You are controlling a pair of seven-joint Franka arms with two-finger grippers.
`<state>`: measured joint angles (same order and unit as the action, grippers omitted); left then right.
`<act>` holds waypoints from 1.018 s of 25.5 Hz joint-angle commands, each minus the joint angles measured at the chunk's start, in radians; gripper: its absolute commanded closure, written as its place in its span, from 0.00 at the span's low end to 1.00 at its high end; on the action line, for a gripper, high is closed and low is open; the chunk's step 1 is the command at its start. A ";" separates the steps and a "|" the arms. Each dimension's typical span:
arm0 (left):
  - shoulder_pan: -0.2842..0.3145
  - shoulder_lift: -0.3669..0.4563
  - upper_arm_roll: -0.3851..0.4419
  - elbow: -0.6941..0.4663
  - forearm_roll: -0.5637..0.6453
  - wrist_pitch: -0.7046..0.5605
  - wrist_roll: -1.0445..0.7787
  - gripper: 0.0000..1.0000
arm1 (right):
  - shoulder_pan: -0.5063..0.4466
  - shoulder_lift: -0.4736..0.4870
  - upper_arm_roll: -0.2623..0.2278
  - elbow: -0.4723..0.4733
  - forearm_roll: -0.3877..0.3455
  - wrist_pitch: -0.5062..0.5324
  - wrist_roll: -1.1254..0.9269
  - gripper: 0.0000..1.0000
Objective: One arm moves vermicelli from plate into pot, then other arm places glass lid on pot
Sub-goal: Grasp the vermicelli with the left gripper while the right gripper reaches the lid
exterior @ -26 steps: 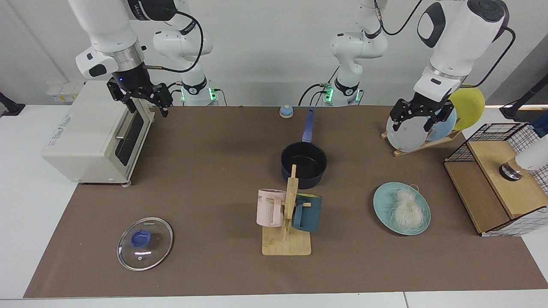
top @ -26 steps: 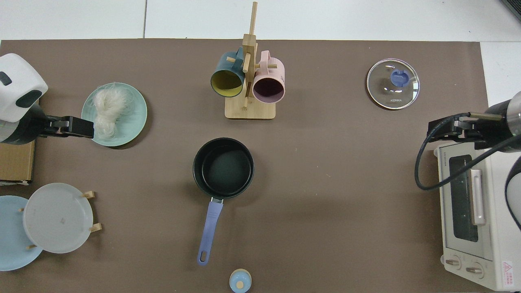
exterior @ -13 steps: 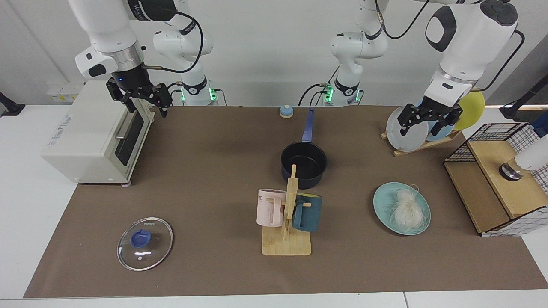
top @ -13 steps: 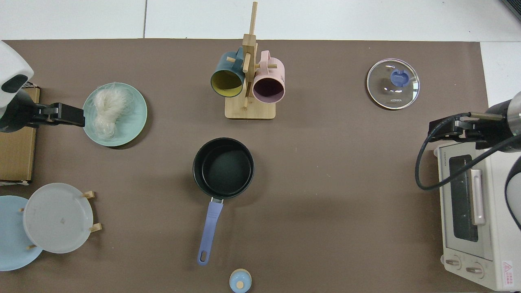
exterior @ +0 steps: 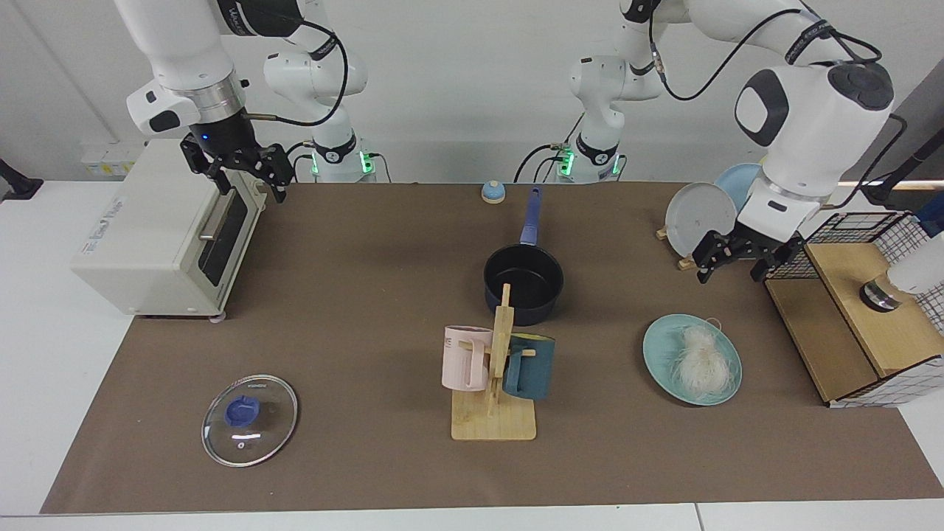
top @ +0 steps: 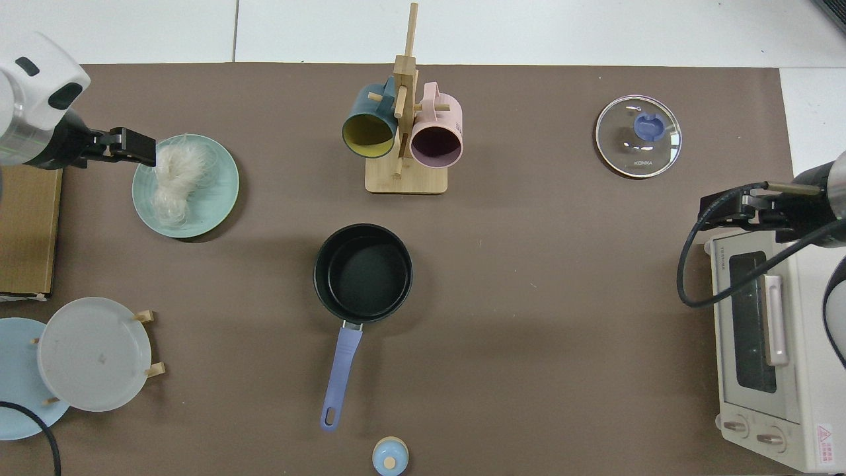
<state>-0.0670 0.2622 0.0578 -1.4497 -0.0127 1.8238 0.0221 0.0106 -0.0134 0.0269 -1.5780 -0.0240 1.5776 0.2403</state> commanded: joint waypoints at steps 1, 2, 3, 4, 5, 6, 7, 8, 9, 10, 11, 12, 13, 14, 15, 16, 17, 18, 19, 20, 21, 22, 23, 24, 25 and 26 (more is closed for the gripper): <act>0.012 0.113 0.002 0.094 0.017 0.035 0.025 0.00 | -0.017 -0.010 0.010 -0.007 -0.010 0.007 -0.029 0.00; 0.019 0.129 0.002 0.097 0.017 0.048 0.027 0.00 | -0.017 -0.010 0.010 -0.007 -0.010 0.007 -0.029 0.00; 0.023 0.138 0.002 0.095 0.017 0.066 0.027 0.00 | -0.017 -0.010 0.010 -0.007 -0.010 0.007 -0.029 0.00; 0.024 0.146 0.002 0.094 0.017 0.083 0.029 0.00 | -0.017 -0.010 0.010 -0.007 -0.011 0.007 -0.029 0.00; 0.027 0.158 0.002 0.092 0.017 0.098 0.033 0.00 | -0.017 -0.010 0.010 -0.007 -0.010 0.007 -0.029 0.00; 0.033 0.176 0.002 0.091 0.017 0.118 0.045 0.00 | -0.017 -0.010 0.010 -0.007 -0.011 0.009 -0.029 0.00; 0.041 0.196 0.001 0.089 0.016 0.143 0.059 0.00 | -0.017 -0.008 0.010 -0.007 -0.011 0.009 -0.029 0.00; 0.045 0.212 0.002 0.088 0.014 0.164 0.068 0.00 | -0.017 -0.008 0.010 -0.005 -0.011 0.009 -0.029 0.00; 0.047 0.224 0.002 0.084 0.013 0.181 0.070 0.00 | -0.015 -0.008 0.010 -0.005 -0.011 0.009 -0.029 0.00; 0.049 0.238 0.001 0.078 0.013 0.198 0.071 0.00 | -0.015 -0.008 0.010 -0.005 -0.011 0.009 -0.029 0.00; 0.049 0.252 0.000 0.074 0.014 0.213 0.071 0.00 | -0.015 -0.008 0.010 -0.004 -0.011 0.009 -0.030 0.00; 0.049 0.264 0.000 0.074 0.014 0.226 0.071 0.00 | -0.015 -0.008 0.010 -0.005 -0.011 0.009 -0.030 0.00; 0.052 0.275 0.000 0.071 0.010 0.241 0.071 0.00 | -0.015 -0.008 0.010 -0.005 -0.011 0.009 -0.030 0.00; 0.056 0.282 0.000 0.066 0.008 0.259 0.071 0.00 | -0.015 -0.008 0.010 -0.005 -0.011 0.007 -0.030 0.00; 0.059 0.287 0.000 0.052 0.007 0.281 0.071 0.00 | -0.017 -0.008 0.010 -0.005 -0.011 0.009 -0.030 0.00; 0.059 0.288 0.000 0.026 0.005 0.301 0.071 0.00 | -0.018 -0.008 0.010 -0.004 -0.011 0.009 -0.032 0.00; 0.059 0.288 -0.001 -0.001 0.005 0.319 0.071 0.00 | -0.018 -0.007 0.010 -0.005 -0.011 0.010 -0.035 0.00; 0.059 0.288 0.000 -0.024 0.005 0.333 0.071 0.00 | -0.020 -0.007 0.010 -0.005 -0.011 0.021 -0.036 0.00; 0.056 0.288 -0.001 -0.044 0.005 0.342 0.068 0.00 | -0.020 -0.007 0.008 -0.008 -0.013 0.031 -0.041 0.00; 0.052 0.287 -0.001 -0.064 0.005 0.345 0.067 0.00 | -0.020 -0.007 0.010 -0.008 -0.017 0.036 -0.042 0.00; 0.050 0.287 -0.001 -0.078 0.004 0.351 0.064 0.00 | -0.020 -0.005 0.010 -0.007 -0.023 0.038 -0.045 0.00; 0.052 0.288 -0.003 -0.089 0.005 0.362 0.064 0.00 | -0.021 -0.002 0.010 -0.007 -0.027 0.038 -0.046 0.00; 0.052 0.290 -0.003 -0.101 0.002 0.376 0.062 0.00 | -0.021 -0.002 0.010 -0.007 -0.028 0.038 -0.046 0.00; 0.053 0.290 -0.003 -0.122 -0.006 0.391 0.061 0.00 | -0.021 0.000 0.010 -0.005 -0.028 0.038 -0.046 0.00; 0.053 0.293 -0.003 -0.142 -0.021 0.406 0.059 0.00 | -0.021 0.003 0.010 -0.004 -0.028 0.038 -0.042 0.00; 0.055 0.301 -0.003 -0.159 -0.035 0.429 0.062 0.00 | -0.024 0.006 0.010 0.000 -0.028 0.038 -0.042 0.00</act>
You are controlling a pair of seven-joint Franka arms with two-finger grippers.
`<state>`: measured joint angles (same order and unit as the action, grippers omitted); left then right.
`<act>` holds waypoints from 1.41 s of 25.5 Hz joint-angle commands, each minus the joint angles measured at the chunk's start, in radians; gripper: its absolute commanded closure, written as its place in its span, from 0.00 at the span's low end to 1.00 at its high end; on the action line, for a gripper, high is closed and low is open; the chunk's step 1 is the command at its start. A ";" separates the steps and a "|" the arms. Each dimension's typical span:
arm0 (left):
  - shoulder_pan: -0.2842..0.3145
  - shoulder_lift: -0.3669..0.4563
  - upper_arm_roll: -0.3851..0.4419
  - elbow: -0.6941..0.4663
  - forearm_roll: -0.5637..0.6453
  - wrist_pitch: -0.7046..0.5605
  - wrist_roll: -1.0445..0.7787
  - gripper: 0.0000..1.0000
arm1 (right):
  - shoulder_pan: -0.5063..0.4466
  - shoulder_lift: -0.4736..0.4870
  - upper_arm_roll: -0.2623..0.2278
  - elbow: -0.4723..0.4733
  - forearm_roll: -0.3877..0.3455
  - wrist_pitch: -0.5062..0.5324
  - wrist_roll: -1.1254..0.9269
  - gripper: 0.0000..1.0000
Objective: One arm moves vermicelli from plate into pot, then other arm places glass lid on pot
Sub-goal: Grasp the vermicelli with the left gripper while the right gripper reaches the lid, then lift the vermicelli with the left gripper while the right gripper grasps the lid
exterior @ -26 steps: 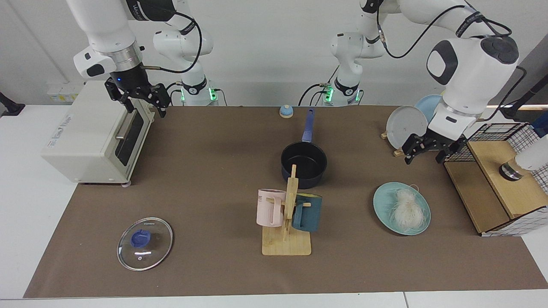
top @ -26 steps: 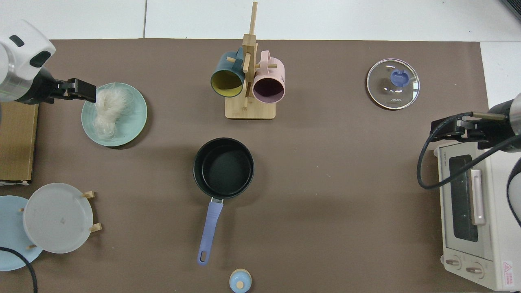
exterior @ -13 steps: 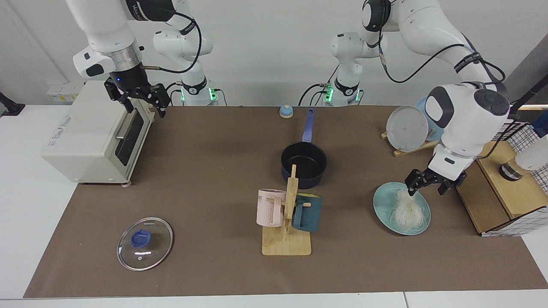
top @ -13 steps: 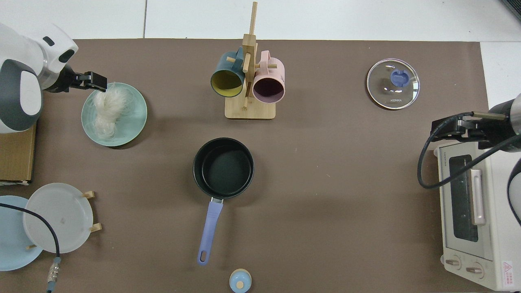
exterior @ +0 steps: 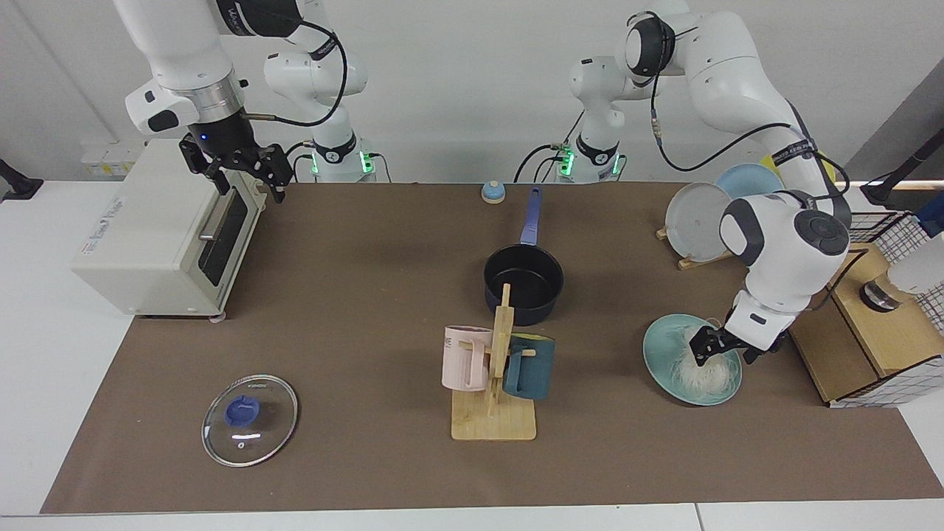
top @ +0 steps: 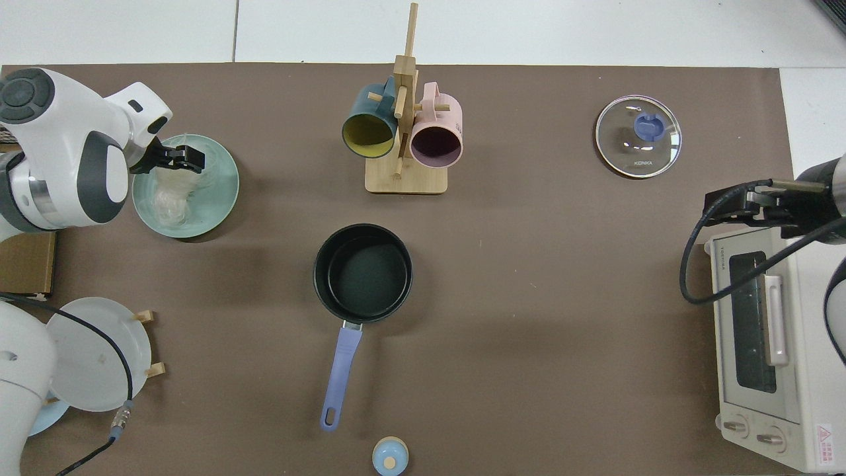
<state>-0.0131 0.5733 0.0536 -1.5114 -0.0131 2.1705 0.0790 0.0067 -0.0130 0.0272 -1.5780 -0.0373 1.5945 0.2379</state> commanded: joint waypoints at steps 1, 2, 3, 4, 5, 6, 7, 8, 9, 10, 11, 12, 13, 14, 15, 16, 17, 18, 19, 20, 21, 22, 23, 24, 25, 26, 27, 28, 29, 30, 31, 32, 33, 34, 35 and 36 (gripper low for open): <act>0.004 0.003 0.003 -0.105 -0.045 0.104 0.011 0.00 | -0.022 0.013 0.010 0.004 -0.015 0.021 -0.040 0.00; 0.007 0.019 0.003 -0.112 -0.053 0.124 0.016 0.00 | -0.022 0.022 0.010 0.018 -0.015 0.019 -0.043 0.00; 0.010 0.025 0.003 -0.112 -0.053 0.132 0.016 0.00 | -0.024 0.034 0.010 0.038 -0.015 0.015 -0.043 0.00; 0.010 0.027 0.003 -0.110 -0.053 0.126 0.016 0.00 | -0.024 0.051 0.010 0.061 -0.016 0.006 -0.045 0.00; 0.010 0.027 0.003 -0.110 -0.051 0.124 0.018 0.02 | -0.024 0.062 0.010 0.082 -0.016 0.001 -0.048 0.00; 0.010 0.025 0.003 -0.110 -0.051 0.123 0.025 0.11 | -0.024 0.068 0.008 0.099 -0.016 -0.004 -0.052 0.00; 0.012 0.025 0.003 -0.110 -0.053 0.121 0.050 0.33 | -0.024 0.082 0.010 0.114 -0.016 -0.011 -0.055 0.00; 0.016 0.025 0.002 -0.109 -0.054 0.123 0.076 0.59 | -0.022 0.102 0.010 0.124 -0.015 -0.022 -0.055 0.00; 0.025 0.027 0.002 -0.107 -0.060 0.123 0.087 0.84 | -0.022 0.116 0.008 0.136 -0.015 -0.025 -0.054 0.00; 0.031 0.027 0.002 -0.105 -0.073 0.123 0.090 1.00 | -0.020 0.137 0.007 0.162 -0.015 -0.025 -0.054 0.00; 0.032 0.027 0.003 -0.105 -0.085 0.124 0.091 1.00 | -0.022 0.165 0.007 0.192 -0.015 -0.028 -0.055 0.00; 0.032 0.027 0.003 -0.105 -0.088 0.123 0.090 1.00 | -0.024 0.188 0.007 0.223 -0.015 -0.028 -0.055 0.00; 0.030 0.025 0.002 -0.104 -0.088 0.120 0.090 1.00 | -0.024 0.220 0.005 0.261 -0.016 -0.030 -0.055 0.00; 0.030 0.023 0.002 -0.102 -0.088 0.115 0.088 1.00 | -0.025 0.261 0.001 0.304 -0.016 -0.031 -0.057 0.00; 0.028 0.022 0.002 -0.098 -0.088 0.103 0.087 1.00 | -0.025 0.304 0.000 0.352 -0.016 -0.036 -0.057 0.00; 0.027 0.017 0.000 -0.093 -0.088 0.089 0.085 1.00 | -0.025 0.359 -0.001 0.398 -0.018 -0.039 -0.057 0.00; 0.027 0.010 0.000 -0.084 -0.088 0.077 0.084 1.00 | -0.025 0.407 -0.004 0.439 -0.021 -0.039 -0.058 0.00; 0.027 0.002 0.002 -0.075 -0.085 0.062 0.085 1.00 | -0.025 0.470 -0.012 0.505 -0.038 -0.042 -0.066 0.00; 0.027 -0.004 0.005 -0.066 -0.082 0.046 0.088 1.00 | -0.027 0.522 -0.013 0.557 -0.045 -0.041 -0.084 0.00; 0.027 -0.010 0.005 -0.055 -0.077 0.035 0.090 1.00 | -0.027 0.568 -0.015 0.596 -0.049 -0.028 -0.100 0.00; 0.030 -0.018 0.006 -0.047 -0.074 0.023 0.091 1.00 | -0.027 0.602 -0.016 0.621 -0.050 -0.016 -0.109 0.00; 0.032 -0.029 0.006 -0.046 -0.073 0.012 0.093 1.00 | -0.028 0.631 -0.018 0.645 -0.050 0.007 -0.120 0.00; 0.032 -0.041 0.008 -0.044 -0.070 0.006 0.093 1.00 | -0.036 0.657 -0.018 0.657 -0.052 0.033 -0.153 0.01; 0.030 -0.056 0.008 -0.044 -0.070 0.000 0.093 1.00 | -0.045 0.676 -0.018 0.662 -0.052 0.053 -0.187 0.01; 0.028 -0.073 0.006 -0.046 -0.070 -0.008 0.091 1.00 | -0.053 0.686 -0.018 0.664 -0.050 0.073 -0.207 0.01; 0.022 -0.102 0.005 -0.053 -0.071 -0.027 0.087 1.00 | -0.062 0.702 -0.016 0.664 -0.050 0.094 -0.216 0.01; 0.019 -0.130 0.003 -0.056 -0.071 -0.052 0.079 1.00 | -0.065 0.712 -0.015 0.664 -0.050 0.104 -0.216 0.01; 0.015 -0.157 0.003 -0.058 -0.071 -0.093 0.071 1.00 | -0.065 0.732 -0.016 0.664 -0.050 0.117 -0.216 0.01; 0.010 -0.179 0.003 -0.061 -0.071 -0.131 0.055 1.00 | -0.065 0.748 -0.016 0.664 -0.050 0.137 -0.216 0.01; 0.007 -0.206 0.000 -0.061 -0.071 -0.170 0.038 1.00 | -0.066 0.765 -0.018 0.662 -0.050 0.157 -0.219 0.01; 0.004 -0.234 -0.005 -0.067 -0.071 -0.207 0.025 1.00 | -0.071 0.780 -0.016 0.662 -0.050 0.183 -0.223 0.01; 0.004 -0.263 -0.008 -0.079 -0.071 -0.240 0.019 1.00 | -0.080 0.797 -0.010 0.659 -0.049 0.224 -0.223 0.01; 0.004 -0.288 -0.009 -0.087 -0.071 -0.256 0.019 1.00 | -0.085 0.809 -0.010 0.655 -0.049 0.258 -0.223 0.01; 0.004 -0.306 -0.011 -0.093 -0.071 -0.267 0.022 1.00 | -0.085 0.820 -0.010 0.651 -0.049 0.283 -0.224 0.01; 0.004 -0.322 -0.012 -0.102 -0.070 -0.279 0.022 1.00 | -0.082 0.832 -0.010 0.651 -0.050 0.300 -0.224 0.01; 0.002 -0.341 -0.012 -0.115 -0.070 -0.297 0.019 1.00 | -0.079 0.843 -0.013 0.648 -0.050 0.315 -0.224 0.01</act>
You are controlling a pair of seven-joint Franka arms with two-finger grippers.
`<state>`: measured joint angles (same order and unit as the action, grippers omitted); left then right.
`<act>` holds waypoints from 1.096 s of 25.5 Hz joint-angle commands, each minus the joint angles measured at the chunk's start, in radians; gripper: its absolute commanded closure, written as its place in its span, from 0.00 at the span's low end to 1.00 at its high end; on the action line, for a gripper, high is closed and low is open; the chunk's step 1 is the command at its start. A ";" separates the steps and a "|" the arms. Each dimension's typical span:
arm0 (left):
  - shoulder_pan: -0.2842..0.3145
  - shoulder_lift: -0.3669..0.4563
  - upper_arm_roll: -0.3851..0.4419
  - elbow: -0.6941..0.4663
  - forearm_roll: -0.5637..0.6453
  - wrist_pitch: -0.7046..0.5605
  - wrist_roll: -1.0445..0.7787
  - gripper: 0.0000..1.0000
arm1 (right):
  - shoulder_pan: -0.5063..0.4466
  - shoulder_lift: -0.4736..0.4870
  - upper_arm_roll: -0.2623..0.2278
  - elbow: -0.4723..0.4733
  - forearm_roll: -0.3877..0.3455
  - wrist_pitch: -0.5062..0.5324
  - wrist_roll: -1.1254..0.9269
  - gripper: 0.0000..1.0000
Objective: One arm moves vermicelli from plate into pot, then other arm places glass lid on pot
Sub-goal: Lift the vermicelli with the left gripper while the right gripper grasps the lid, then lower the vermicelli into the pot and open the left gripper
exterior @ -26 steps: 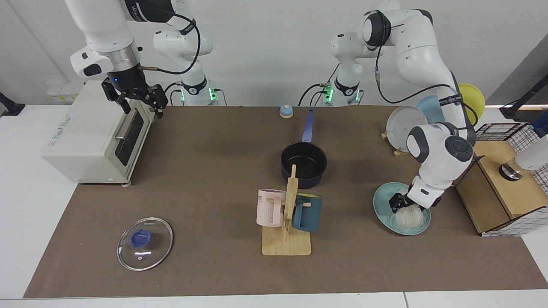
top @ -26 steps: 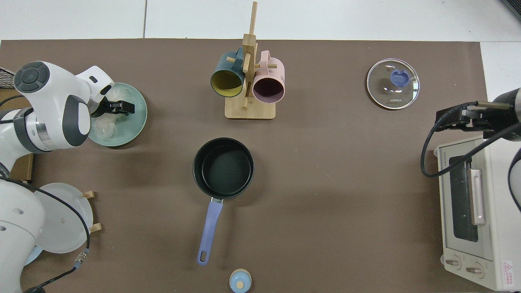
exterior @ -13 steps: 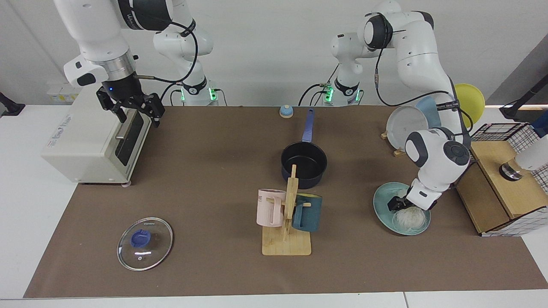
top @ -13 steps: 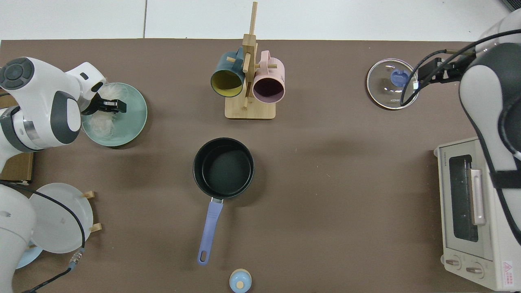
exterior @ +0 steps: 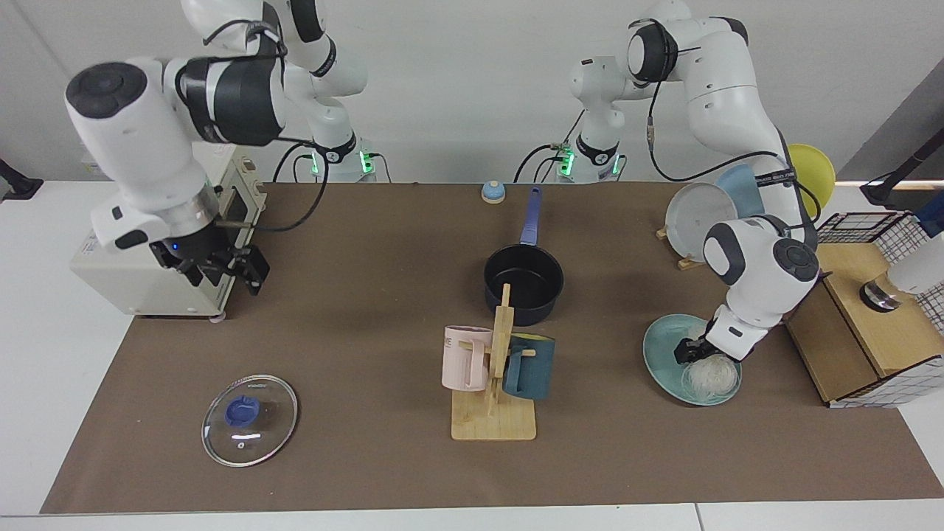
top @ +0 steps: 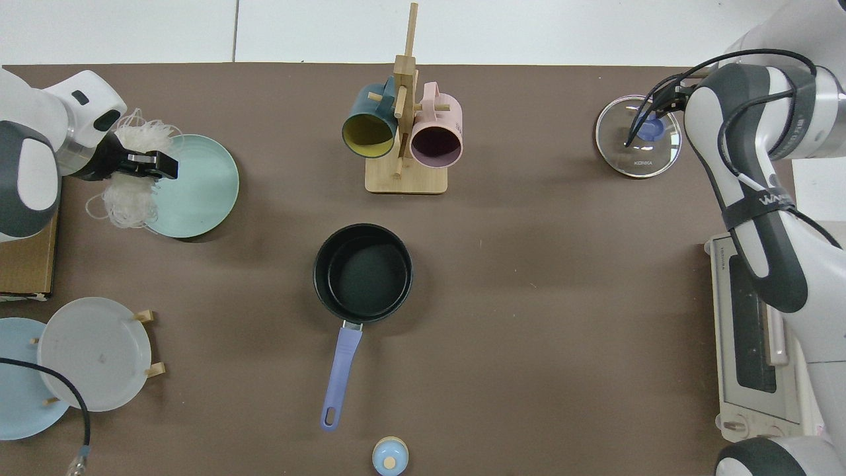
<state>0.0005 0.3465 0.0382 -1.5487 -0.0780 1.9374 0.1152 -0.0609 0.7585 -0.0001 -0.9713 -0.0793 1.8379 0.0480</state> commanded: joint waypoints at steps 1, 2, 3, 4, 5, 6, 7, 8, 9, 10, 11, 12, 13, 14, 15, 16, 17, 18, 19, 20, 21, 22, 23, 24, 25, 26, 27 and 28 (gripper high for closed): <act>-0.016 -0.138 0.003 -0.096 -0.006 -0.075 -0.019 1.00 | -0.010 0.081 0.014 0.042 -0.008 0.092 -0.034 0.01; -0.022 -0.165 0.003 -0.129 -0.006 -0.075 -0.023 1.00 | -0.014 0.091 0.015 0.036 -0.007 0.118 -0.036 0.01; -0.028 -0.191 0.002 -0.164 -0.006 -0.064 -0.028 1.00 | -0.017 0.102 0.015 0.026 -0.007 0.139 -0.036 0.01; -0.036 -0.223 0.002 -0.215 -0.006 -0.049 -0.038 1.00 | -0.019 0.107 0.015 0.008 -0.007 0.165 -0.036 0.01; -0.045 -0.247 -0.001 -0.256 -0.006 -0.022 -0.052 1.00 | -0.017 0.105 0.015 -0.015 -0.007 0.191 -0.034 0.01; -0.053 -0.263 -0.004 -0.289 -0.006 0.001 -0.066 1.00 | -0.016 0.104 0.015 -0.036 -0.005 0.211 -0.030 0.01; -0.060 -0.280 -0.018 -0.321 -0.006 0.021 -0.084 1.00 | -0.011 0.104 0.015 -0.052 -0.004 0.233 -0.027 0.01; -0.062 -0.303 -0.041 -0.358 -0.006 0.040 -0.121 1.00 | -0.005 0.107 0.015 -0.061 0.001 0.262 -0.025 0.01; -0.062 -0.311 -0.064 -0.372 -0.006 0.043 -0.158 1.00 | -0.002 0.111 0.015 -0.064 0.006 0.280 -0.025 0.01; -0.062 -0.313 -0.084 -0.376 -0.006 0.041 -0.186 1.00 | 0.000 0.114 0.015 -0.067 0.006 0.290 -0.023 0.01; -0.063 -0.313 -0.104 -0.376 -0.006 0.040 -0.213 1.00 | 0.003 0.116 0.015 -0.072 0.006 0.291 -0.023 0.01; -0.063 -0.313 -0.124 -0.376 -0.006 0.038 -0.241 1.00 | 0.004 0.116 0.015 -0.078 0.004 0.293 -0.023 0.01; -0.062 -0.313 -0.148 -0.376 -0.006 0.037 -0.273 1.00 | 0.004 0.116 0.015 -0.081 0.006 0.293 -0.023 0.01; -0.063 -0.313 -0.176 -0.376 -0.006 0.038 -0.313 1.00 | 0.003 0.114 0.015 -0.087 0.006 0.294 -0.025 0.01; -0.063 -0.313 -0.199 -0.376 -0.006 0.041 -0.348 1.00 | 0.001 0.114 0.015 -0.089 0.004 0.294 -0.025 0.01; -0.063 -0.311 -0.224 -0.376 -0.006 0.043 -0.386 1.00 | 0.000 0.114 0.015 -0.090 0.007 0.294 -0.025 0.01; -0.068 -0.307 -0.253 -0.375 -0.006 0.049 -0.438 1.00 | -0.002 0.113 0.015 -0.090 0.015 0.294 -0.023 0.01; -0.071 -0.301 -0.279 -0.375 -0.006 0.052 -0.487 1.00 | 0.001 0.114 0.017 -0.090 0.016 0.294 -0.023 0.00; -0.071 -0.294 -0.305 -0.373 -0.006 0.064 -0.532 1.00 | 0.001 0.114 0.017 -0.093 0.016 0.294 -0.020 0.00; -0.071 -0.290 -0.323 -0.375 -0.006 0.081 -0.558 1.00 | 0.000 0.113 0.017 -0.101 0.016 0.294 -0.020 0.00; -0.071 -0.287 -0.339 -0.375 -0.006 0.095 -0.577 1.00 | -0.005 0.111 0.017 -0.110 0.015 0.294 -0.017 0.00; -0.071 -0.281 -0.349 -0.375 -0.006 0.104 -0.586 1.00 | -0.010 0.108 0.017 -0.116 0.012 0.294 -0.017 0.00; -0.071 -0.273 -0.362 -0.375 -0.006 0.109 -0.598 1.00 | -0.008 0.107 0.017 -0.119 0.013 0.294 -0.019 0.00; -0.076 -0.264 -0.369 -0.378 -0.006 0.117 -0.615 1.00 | -0.007 0.105 0.017 -0.121 0.015 0.293 -0.017 0.00; -0.080 -0.251 -0.377 -0.381 -0.005 0.130 -0.634 1.00 | -0.007 0.104 0.017 -0.122 0.015 0.293 -0.017 0.00; -0.089 -0.238 -0.385 -0.390 -0.005 0.153 -0.649 1.00 | -0.008 0.102 0.017 -0.122 0.015 0.291 -0.019 0.00; -0.105 -0.233 -0.392 -0.410 -0.003 0.190 -0.670 1.00 | -0.008 0.102 0.017 -0.122 0.015 0.285 -0.019 0.00; -0.114 -0.231 -0.394 -0.431 0.000 0.221 -0.681 1.00 | -0.010 0.101 0.017 -0.124 0.015 0.281 -0.017 0.00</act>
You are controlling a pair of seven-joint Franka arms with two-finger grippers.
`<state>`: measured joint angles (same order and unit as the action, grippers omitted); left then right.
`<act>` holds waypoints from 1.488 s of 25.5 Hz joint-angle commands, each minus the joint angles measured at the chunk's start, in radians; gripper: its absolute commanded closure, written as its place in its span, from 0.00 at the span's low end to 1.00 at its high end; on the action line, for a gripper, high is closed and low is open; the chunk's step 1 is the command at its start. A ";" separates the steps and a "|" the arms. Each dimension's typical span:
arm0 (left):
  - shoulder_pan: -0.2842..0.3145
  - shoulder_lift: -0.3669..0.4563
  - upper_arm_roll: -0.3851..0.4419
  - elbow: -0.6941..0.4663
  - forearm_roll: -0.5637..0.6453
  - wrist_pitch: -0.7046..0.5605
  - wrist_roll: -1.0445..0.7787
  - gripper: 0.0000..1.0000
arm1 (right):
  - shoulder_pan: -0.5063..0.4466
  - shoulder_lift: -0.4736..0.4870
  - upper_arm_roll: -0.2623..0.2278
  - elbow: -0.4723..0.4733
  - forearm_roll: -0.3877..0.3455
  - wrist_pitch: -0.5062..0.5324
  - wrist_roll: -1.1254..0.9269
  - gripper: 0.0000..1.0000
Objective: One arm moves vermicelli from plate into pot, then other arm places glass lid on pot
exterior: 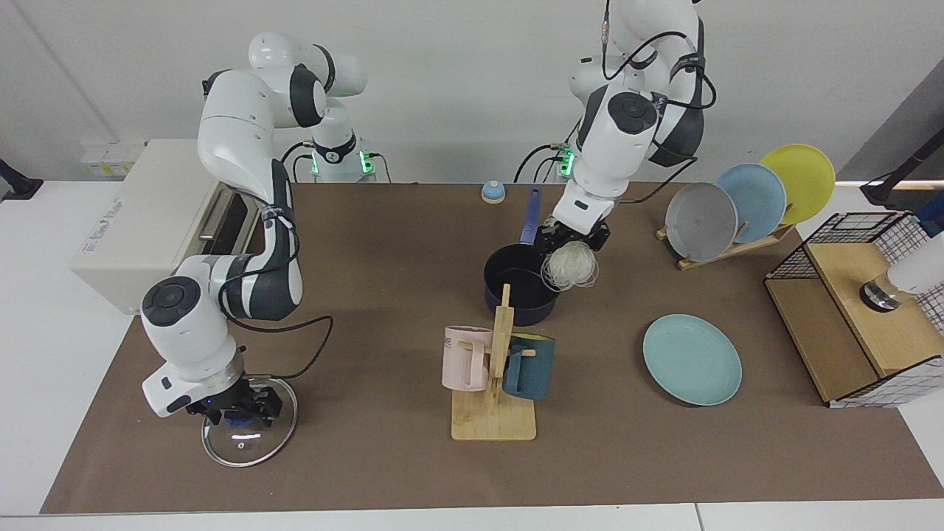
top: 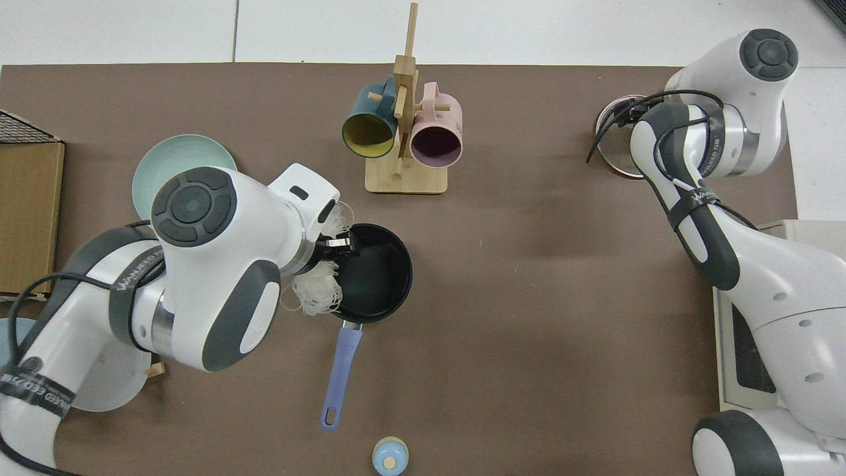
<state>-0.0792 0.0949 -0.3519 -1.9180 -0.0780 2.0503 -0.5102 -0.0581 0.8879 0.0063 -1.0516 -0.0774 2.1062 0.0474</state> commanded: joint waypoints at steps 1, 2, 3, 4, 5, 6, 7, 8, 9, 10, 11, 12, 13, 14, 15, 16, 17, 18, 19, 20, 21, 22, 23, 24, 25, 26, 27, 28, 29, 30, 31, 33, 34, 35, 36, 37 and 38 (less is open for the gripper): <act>-0.037 0.025 -0.004 -0.074 0.015 0.126 -0.060 1.00 | -0.011 -0.032 0.011 -0.042 0.013 0.008 -0.018 0.00; -0.037 0.031 -0.007 -0.081 0.032 0.136 -0.063 1.00 | -0.011 -0.035 0.011 -0.045 0.013 0.005 -0.017 0.00; -0.039 0.040 -0.015 -0.085 0.044 0.140 -0.070 1.00 | -0.011 -0.040 0.011 -0.050 0.013 0.005 -0.018 0.00; -0.039 0.048 -0.022 -0.090 0.050 0.146 -0.082 1.00 | -0.011 -0.046 0.011 -0.053 0.013 0.003 -0.017 0.00; -0.039 0.054 -0.027 -0.093 0.058 0.157 -0.091 1.00 | -0.009 -0.049 0.009 -0.056 0.011 0.005 -0.017 0.00; -0.039 0.060 -0.032 -0.096 0.070 0.168 -0.099 1.00 | -0.011 -0.050 0.009 -0.057 0.011 0.005 -0.017 0.00; -0.039 0.068 -0.033 -0.101 0.081 0.183 -0.105 1.00 | -0.012 -0.050 0.009 -0.059 0.011 0.005 -0.017 0.00; -0.039 0.075 -0.036 -0.102 0.090 0.195 -0.112 1.00 | -0.014 -0.050 0.009 -0.059 0.011 0.005 -0.017 0.00; -0.042 0.083 -0.044 -0.102 0.099 0.203 -0.122 1.00 | -0.014 -0.050 0.011 -0.059 0.011 0.005 -0.018 0.00; -0.047 0.091 -0.048 -0.102 0.109 0.209 -0.128 1.00 | -0.015 -0.050 0.009 -0.059 0.011 0.005 -0.017 0.00; -0.048 0.100 -0.048 -0.102 0.121 0.215 -0.134 1.00 | -0.014 -0.052 0.009 -0.060 0.011 0.005 -0.017 0.00; -0.048 0.109 -0.048 -0.105 0.138 0.223 -0.142 1.00 | -0.014 -0.052 0.011 -0.060 0.011 0.005 -0.018 0.00; -0.050 0.114 -0.052 -0.114 0.151 0.237 -0.152 1.00 | -0.014 -0.052 0.011 -0.060 0.011 0.005 -0.017 0.00; -0.054 0.114 -0.052 -0.128 0.161 0.252 -0.160 1.00 | -0.014 -0.053 0.011 -0.062 0.011 0.003 -0.017 0.00; -0.056 0.114 -0.052 -0.140 0.167 0.269 -0.165 1.00 | -0.014 -0.056 0.011 -0.067 0.013 0.003 -0.018 0.00; -0.056 0.115 -0.052 -0.148 0.168 0.286 -0.165 1.00 | -0.014 -0.064 0.011 -0.076 0.013 0.003 -0.018 0.00; -0.056 0.117 -0.052 -0.148 0.169 0.295 -0.165 1.00 | -0.012 -0.070 0.011 -0.088 0.013 0.003 -0.017 0.00; -0.057 0.120 -0.052 -0.147 0.169 0.298 -0.163 1.00 | -0.012 -0.075 0.011 -0.099 0.013 0.003 -0.017 0.01; -0.057 0.121 -0.052 -0.145 0.170 0.298 -0.165 0.98 | -0.014 -0.079 0.011 -0.106 0.013 0.006 -0.017 0.01; -0.060 0.123 -0.052 -0.142 0.170 0.300 -0.166 0.55 | -0.014 -0.081 0.011 -0.110 0.011 0.008 -0.018 0.04; -0.060 0.121 -0.052 -0.145 0.173 0.300 -0.168 0.01 | -0.014 -0.081 0.011 -0.110 0.011 0.008 -0.018 0.19; -0.062 0.121 -0.052 -0.142 0.182 0.300 -0.174 0.00 | -0.014 -0.081 0.011 -0.110 0.010 0.009 -0.020 0.38; -0.062 0.121 -0.052 -0.139 0.188 0.300 -0.188 0.00 | -0.012 -0.081 0.009 -0.110 0.010 0.009 -0.023 0.58; -0.062 0.121 -0.058 -0.138 0.193 0.298 -0.206 0.00 | -0.012 -0.081 0.009 -0.110 0.010 0.009 -0.021 0.77; -0.063 0.118 -0.062 -0.134 0.196 0.291 -0.218 0.00 | -0.012 -0.081 0.009 -0.110 0.010 0.011 -0.021 0.92; -0.063 0.112 -0.062 -0.131 0.196 0.283 -0.218 0.00 | -0.012 -0.081 0.009 -0.110 0.008 0.011 -0.020 1.00; -0.062 0.105 -0.062 -0.130 0.196 0.277 -0.214 0.00 | -0.011 -0.081 0.009 -0.108 0.010 0.011 -0.020 1.00; -0.062 0.094 -0.059 -0.127 0.196 0.266 -0.209 0.00 | -0.009 -0.083 0.009 -0.108 0.008 0.011 -0.018 1.00; -0.062 0.082 -0.055 -0.121 0.196 0.249 -0.206 0.00 | -0.006 -0.089 0.009 -0.108 0.008 0.009 -0.018 1.00; -0.060 0.069 -0.049 -0.112 0.196 0.226 -0.199 0.00 | -0.005 -0.093 0.009 -0.108 0.008 0.008 -0.018 1.00; -0.059 0.060 -0.036 -0.101 0.195 0.203 -0.183 0.00 | -0.005 -0.096 0.009 -0.108 0.008 0.008 -0.020 1.00; -0.059 0.049 0.000 -0.075 0.195 0.159 -0.122 0.00 | -0.005 -0.110 0.009 -0.108 0.010 0.001 -0.020 1.00; -0.059 0.043 0.022 -0.064 0.195 0.139 -0.088 0.00 | -0.002 -0.118 0.009 -0.110 0.010 -0.002 -0.020 1.00; -0.059 0.034 0.042 -0.056 0.193 0.122 -0.050 0.00 | 0.001 -0.125 0.009 -0.110 0.010 -0.008 -0.020 1.00; -0.059 0.026 0.066 -0.050 0.193 0.108 -0.013 0.00 | 0.004 -0.136 0.009 -0.110 0.010 -0.020 -0.018 1.00; -0.059 0.022 0.095 -0.046 0.192 0.096 0.027 0.00 | 0.007 -0.150 0.009 -0.110 0.010 -0.032 -0.018 1.00; -0.059 0.020 0.125 -0.042 0.188 0.088 0.067 0.00 | 0.011 -0.161 0.009 -0.110 0.008 -0.044 -0.018 1.00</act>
<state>-0.1271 0.1522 -0.3403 -1.9864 0.0956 2.2134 -0.5905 -0.0540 0.8148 0.0083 -1.1131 -0.0774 2.1022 0.0474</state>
